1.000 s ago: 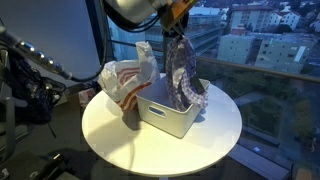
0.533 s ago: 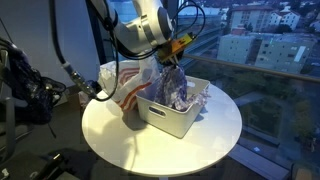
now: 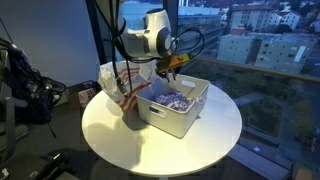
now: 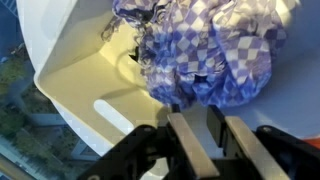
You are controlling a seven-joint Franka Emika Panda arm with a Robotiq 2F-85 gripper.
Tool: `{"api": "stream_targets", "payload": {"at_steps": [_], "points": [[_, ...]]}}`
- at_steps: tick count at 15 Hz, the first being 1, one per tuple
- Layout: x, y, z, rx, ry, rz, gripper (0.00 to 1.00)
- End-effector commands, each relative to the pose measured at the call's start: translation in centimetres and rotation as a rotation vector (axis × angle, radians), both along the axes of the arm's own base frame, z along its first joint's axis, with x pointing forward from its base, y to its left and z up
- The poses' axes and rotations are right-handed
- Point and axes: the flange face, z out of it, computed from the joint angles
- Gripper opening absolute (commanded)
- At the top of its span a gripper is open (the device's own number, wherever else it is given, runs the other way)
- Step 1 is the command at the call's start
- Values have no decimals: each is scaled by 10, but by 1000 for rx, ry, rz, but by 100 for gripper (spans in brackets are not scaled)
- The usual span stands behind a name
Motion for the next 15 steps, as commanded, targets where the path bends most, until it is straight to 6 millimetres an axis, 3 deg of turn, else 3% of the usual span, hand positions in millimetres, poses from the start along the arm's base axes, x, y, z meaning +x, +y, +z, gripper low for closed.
{"api": "stream_targets", "payload": {"at_steps": [1, 4, 6, 9, 15], "points": [[0, 2, 64, 77, 3, 13, 65], [-14, 16, 107, 174, 66, 23, 89], [-27, 34, 120, 235, 159, 86, 100], [-49, 70, 111, 265, 334, 194, 100], [-67, 143, 51, 150, 538, 469, 100]]}}
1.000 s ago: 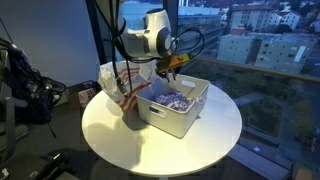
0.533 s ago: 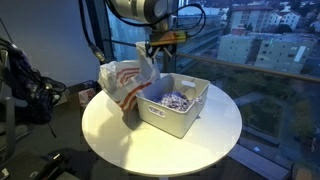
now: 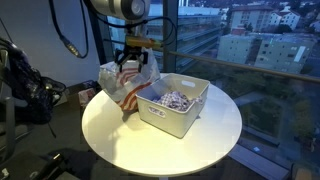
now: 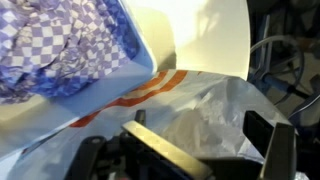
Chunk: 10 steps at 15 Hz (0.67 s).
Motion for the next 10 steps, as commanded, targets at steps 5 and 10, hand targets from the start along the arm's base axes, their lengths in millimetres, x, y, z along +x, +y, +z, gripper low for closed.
{"api": "stream_targets", "payload": {"at_steps": [5, 10], "points": [[-3, 84, -32, -73, 14, 359, 100], [30, 92, -35, -156, -145, 441, 100]]}}
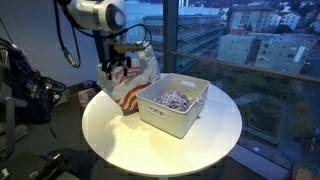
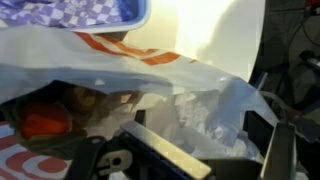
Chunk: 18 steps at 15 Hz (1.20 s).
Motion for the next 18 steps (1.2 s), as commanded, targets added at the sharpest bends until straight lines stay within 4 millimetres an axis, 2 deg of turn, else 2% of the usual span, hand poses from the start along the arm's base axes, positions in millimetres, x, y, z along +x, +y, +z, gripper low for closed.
{"api": "stream_targets", "payload": {"at_steps": [1, 4, 8, 14, 16, 18], "points": [[36, -8, 1, -50, -153, 74, 100], [60, -14, -2, -50, -259, 93, 100], [84, -22, -25, -16, -294, 101, 100], [106, -45, -71, -22, -317, 99, 100], [113, -55, -78, -3, -349, 16, 100], [112, -58, -83, 11, -345, -56, 100]]}}
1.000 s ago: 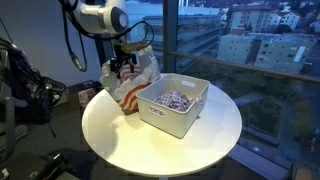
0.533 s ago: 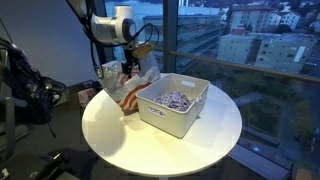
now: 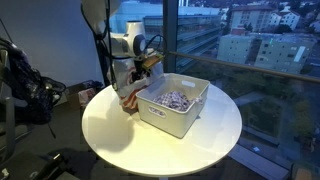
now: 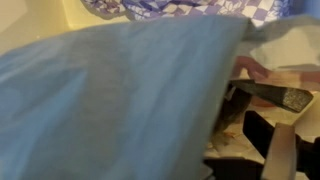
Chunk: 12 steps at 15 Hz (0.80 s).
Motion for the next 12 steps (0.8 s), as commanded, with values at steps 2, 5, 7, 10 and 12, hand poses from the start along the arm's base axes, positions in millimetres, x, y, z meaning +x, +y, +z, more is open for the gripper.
{"api": "stream_targets", "payload": {"at_steps": [2, 5, 7, 10, 12], "points": [[-2, -1, -2, 57, 12, -124, 100], [-9, 4, -13, 76, 16, -86, 100], [-8, 7, -16, 58, 36, -91, 100], [-10, 8, -20, 59, 44, -89, 100], [-10, 7, -20, 58, 44, -90, 100]]}}
